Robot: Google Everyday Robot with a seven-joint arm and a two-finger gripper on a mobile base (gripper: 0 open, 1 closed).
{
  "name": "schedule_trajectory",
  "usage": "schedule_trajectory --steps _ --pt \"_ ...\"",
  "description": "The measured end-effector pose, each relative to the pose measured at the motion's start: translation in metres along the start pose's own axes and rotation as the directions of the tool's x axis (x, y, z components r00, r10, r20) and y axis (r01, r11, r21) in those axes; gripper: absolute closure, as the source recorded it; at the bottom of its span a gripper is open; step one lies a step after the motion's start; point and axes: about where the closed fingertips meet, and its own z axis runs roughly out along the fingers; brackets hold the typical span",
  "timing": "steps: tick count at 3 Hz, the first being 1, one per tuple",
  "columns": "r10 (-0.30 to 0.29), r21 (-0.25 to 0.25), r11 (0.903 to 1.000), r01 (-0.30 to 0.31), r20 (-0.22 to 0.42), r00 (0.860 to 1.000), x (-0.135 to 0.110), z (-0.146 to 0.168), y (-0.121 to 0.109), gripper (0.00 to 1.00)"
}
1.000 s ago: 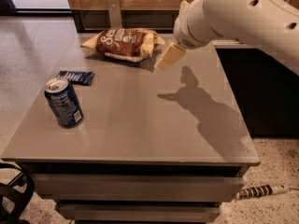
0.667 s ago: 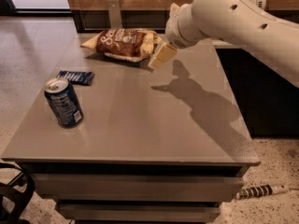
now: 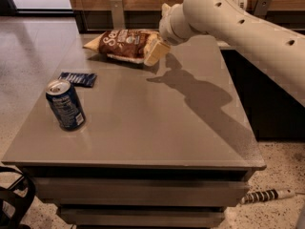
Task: Pick brown chip bag
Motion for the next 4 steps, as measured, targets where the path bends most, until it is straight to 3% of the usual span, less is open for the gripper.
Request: schedule_trajectory --steps 2,4 --pt "-0.031 -0.075 0.9965 0.036 0.071 0.997 -0.027 0.049 0.008 0.00" --pt "-0.024 -0.137 0.9900 0.034 0.073 0.997 -0.028 0.091 0.025 0.00"
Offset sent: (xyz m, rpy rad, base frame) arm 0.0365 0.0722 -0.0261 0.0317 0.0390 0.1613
